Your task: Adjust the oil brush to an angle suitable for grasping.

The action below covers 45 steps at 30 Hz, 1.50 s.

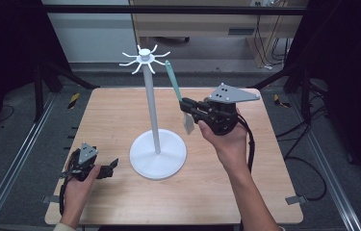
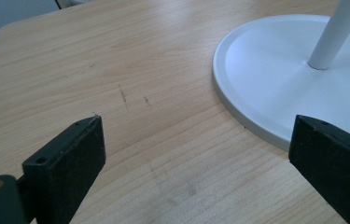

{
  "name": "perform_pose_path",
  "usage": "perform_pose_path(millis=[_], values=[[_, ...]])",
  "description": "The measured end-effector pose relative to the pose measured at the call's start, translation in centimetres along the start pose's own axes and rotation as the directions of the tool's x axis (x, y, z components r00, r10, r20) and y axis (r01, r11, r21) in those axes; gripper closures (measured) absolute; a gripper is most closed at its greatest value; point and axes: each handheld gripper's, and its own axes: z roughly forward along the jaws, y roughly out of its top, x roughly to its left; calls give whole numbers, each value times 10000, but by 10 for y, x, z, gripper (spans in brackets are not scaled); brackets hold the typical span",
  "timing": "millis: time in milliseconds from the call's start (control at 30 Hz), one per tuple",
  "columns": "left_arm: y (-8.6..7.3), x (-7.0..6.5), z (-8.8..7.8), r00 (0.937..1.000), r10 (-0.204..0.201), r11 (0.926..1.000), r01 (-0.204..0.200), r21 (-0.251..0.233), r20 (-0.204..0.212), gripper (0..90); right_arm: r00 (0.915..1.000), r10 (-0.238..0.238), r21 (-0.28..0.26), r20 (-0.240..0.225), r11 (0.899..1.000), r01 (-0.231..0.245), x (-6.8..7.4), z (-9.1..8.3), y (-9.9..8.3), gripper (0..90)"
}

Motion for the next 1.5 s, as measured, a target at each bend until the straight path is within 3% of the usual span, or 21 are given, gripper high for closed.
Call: perform_pose_path(millis=[433,1000,1233,1367,1500], values=[[0,0,0,10000,-21,10000,21,-7,-2,34,9998,84,82,-192,9999,-82,2,14,-2,823],[0,0,0,10000,-98,10000,98,-21,-13,35,9998,99,-85,-197,9999,-101,1,18,-5,820],[0,1,0,10000,-94,10000,94,-26,-26,35,9999,138,-213,-45,9997,-139,-2,12,-8,732],[0,1,-1,9999,-98,9999,97,-81,-38,35,9988,146,-90,467,9999,-142,-7,4,-14,619],[0,1,-1,10000,-75,9999,75,-83,-27,35,9965,226,-15,809,9997,-225,-12,-1,-21,571]])
